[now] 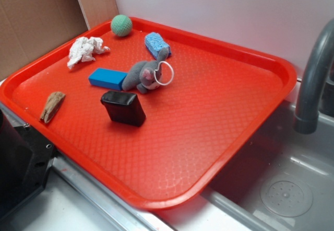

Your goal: Grab the white paper.

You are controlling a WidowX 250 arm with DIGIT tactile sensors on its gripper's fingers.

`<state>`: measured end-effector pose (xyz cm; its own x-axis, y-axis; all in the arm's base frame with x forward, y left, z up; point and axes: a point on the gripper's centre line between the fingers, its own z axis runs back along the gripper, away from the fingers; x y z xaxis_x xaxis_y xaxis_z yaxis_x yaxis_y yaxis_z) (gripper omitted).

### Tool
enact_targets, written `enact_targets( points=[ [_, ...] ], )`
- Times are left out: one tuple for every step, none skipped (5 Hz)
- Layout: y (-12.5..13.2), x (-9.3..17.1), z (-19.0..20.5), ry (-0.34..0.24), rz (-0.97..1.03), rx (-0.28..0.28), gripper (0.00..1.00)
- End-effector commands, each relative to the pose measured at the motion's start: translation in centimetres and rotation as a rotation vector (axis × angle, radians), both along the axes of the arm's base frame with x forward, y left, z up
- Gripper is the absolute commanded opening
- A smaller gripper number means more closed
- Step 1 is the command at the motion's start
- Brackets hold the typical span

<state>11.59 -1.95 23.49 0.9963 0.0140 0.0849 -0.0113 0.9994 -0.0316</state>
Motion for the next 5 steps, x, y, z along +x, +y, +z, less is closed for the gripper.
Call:
enact_targets(
  points=[
    [0.0,0.0,0.0,0.0,0.0,0.0,1.0],
    [3.6,5.0,-3.8,-0.014,0.145,0.056,1.0],
    [6.9,7.9,-6.5,-0.032,0.29,0.036,1.0],
    [10.3,8.2,-8.9,-0.082,0.437,0.06,1.0],
    [13.7,7.0,-10.6,-0.178,0.56,0.055,1.0]
  ],
)
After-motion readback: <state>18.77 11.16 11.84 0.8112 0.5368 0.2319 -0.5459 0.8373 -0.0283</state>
